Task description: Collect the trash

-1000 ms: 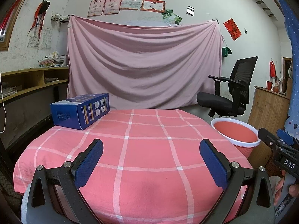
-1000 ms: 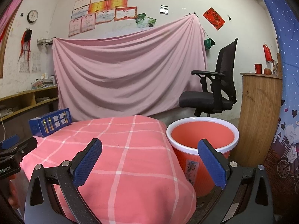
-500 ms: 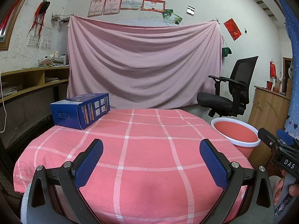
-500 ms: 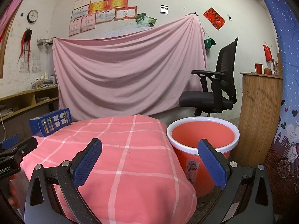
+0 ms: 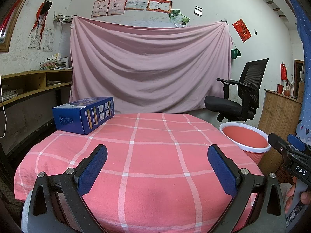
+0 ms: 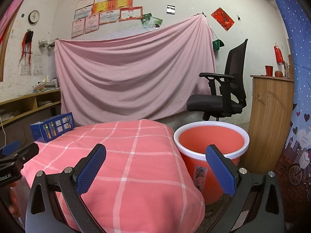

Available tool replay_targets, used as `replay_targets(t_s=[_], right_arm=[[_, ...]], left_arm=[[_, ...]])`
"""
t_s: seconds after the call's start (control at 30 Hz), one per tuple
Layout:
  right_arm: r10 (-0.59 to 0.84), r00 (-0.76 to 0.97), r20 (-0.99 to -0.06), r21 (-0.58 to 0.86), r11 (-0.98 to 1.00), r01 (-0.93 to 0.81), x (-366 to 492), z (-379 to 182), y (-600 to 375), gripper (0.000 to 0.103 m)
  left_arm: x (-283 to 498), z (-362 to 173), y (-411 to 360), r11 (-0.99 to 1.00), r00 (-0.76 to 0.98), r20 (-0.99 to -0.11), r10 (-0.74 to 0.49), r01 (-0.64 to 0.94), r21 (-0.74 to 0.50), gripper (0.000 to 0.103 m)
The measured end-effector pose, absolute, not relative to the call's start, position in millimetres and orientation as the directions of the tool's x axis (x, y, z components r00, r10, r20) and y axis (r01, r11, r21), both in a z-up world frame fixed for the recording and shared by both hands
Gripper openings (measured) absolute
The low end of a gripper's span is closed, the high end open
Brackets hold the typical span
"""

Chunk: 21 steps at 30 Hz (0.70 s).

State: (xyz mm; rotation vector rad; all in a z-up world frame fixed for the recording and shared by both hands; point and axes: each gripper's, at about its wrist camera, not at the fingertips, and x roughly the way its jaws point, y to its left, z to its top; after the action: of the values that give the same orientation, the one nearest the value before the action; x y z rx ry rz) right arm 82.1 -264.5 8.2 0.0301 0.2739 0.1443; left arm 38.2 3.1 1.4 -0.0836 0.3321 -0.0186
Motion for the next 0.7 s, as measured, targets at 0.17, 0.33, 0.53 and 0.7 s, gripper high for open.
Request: replay_targets(t_s=[0.17,0.33,0.53,0.7], right_arm=[[0.146,0.952,-0.268,0.049,0.989,-0.138,82.1,8.4,-264.4,0.103],[0.146,0.952,-0.267,0.05,0.989,-0.138,82.0,8.6,-264.2,0.103],[0.146,0.952,-0.268,0.049,0.989,-0.137,82.0,8.8,-263.9,0.103],[0.146,0.952,-0.268,0.05,0.989,-0.138,82.0,9.0,-263.9,0.103]], left_arm=[[38.0,1.5,2.5,0.996,0.945,-0.324,-0.032,0.005,-0.084,0.101],[37.6,1.6,1.6,0.996,0.945,-0.324,-0.031,0.003,-0.085,0.101],[37.7,1.7,1.7,0.996,0.945,-0.324,-0.03,0.003,-0.084,0.101],[37.9,1.7,2.0,0.996,0.945,-0.325,-0.031,0.003,-0.085,0.101]])
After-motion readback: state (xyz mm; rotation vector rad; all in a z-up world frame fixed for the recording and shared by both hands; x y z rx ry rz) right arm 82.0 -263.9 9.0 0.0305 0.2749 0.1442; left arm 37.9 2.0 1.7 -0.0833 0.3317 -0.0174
